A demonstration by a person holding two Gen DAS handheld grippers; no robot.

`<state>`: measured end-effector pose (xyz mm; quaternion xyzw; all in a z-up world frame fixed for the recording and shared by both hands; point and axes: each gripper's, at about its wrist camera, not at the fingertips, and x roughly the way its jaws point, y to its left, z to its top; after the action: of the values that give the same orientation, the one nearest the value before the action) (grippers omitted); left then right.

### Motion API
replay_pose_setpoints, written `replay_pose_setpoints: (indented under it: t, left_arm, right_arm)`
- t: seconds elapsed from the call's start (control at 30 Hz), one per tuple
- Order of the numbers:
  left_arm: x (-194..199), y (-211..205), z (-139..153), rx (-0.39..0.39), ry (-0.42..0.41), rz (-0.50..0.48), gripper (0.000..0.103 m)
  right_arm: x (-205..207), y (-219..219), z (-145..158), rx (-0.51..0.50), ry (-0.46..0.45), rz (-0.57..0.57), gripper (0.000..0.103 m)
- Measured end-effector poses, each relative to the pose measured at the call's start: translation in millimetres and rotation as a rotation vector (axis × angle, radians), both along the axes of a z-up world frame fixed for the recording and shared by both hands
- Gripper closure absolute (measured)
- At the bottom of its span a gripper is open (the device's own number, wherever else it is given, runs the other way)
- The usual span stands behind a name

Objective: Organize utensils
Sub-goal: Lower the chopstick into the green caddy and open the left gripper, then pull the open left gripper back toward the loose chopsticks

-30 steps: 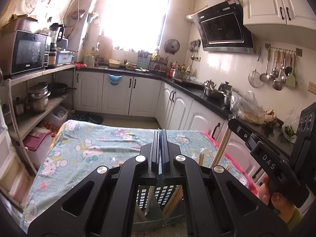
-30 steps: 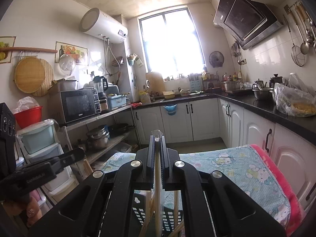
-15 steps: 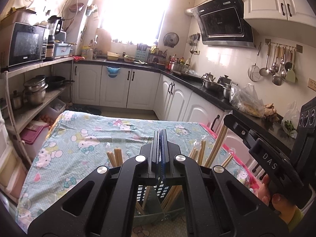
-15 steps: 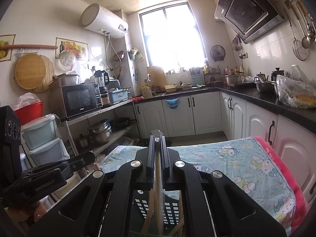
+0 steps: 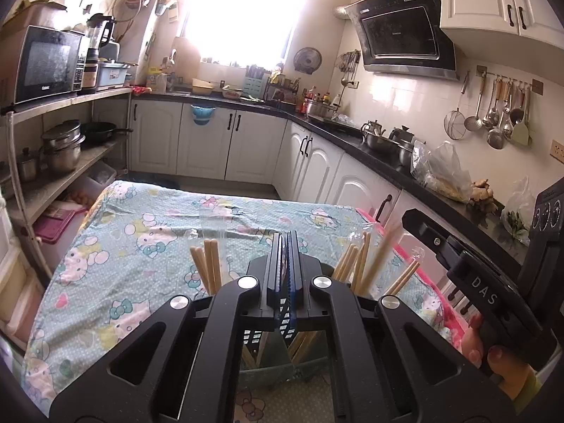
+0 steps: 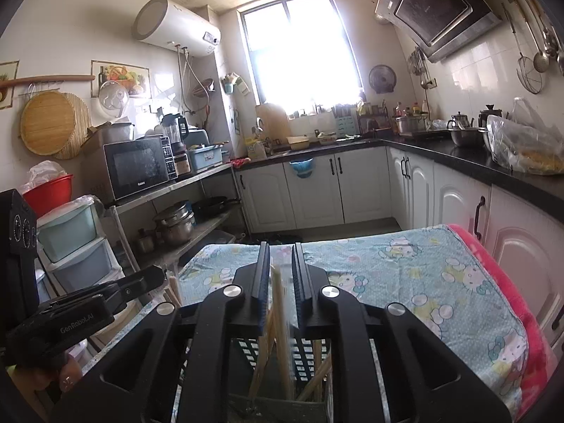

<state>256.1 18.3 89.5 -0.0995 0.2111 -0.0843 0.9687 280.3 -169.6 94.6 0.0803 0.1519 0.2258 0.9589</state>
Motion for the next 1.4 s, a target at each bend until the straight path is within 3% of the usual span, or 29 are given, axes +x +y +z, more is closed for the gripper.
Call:
replay_pose_setpoints:
  t: [0.2, 0.93, 1.3, 1.4]
  left_arm:
    - [-4.9, 2.4, -2.4, -0.01, 0.009, 0.006, 0.101]
    - [-30.4, 6.3, -8.3, -0.008, 0.019, -0.005, 0.034]
    - [-39.2, 4.9, -10.3, -0.005, 0.022, -0.012, 0.012]
    - [-43.3, 5.9, -12.7, -0.016, 0.026, -0.015, 0.011]
  right_arm:
    - [-4.1, -2.3, -1.9, -0.005, 0.02, -0.004, 0.084]
    - [-28.5, -15.8, -9.8, -0.034, 0.075, -0.009, 0.064]
    - [-40.1, -24.6, -13.4, -0.043, 0.092, -0.017, 0.056]
    - [-44.2, -26.1, -14.8, -0.049, 0.097, -0.017, 0.053]
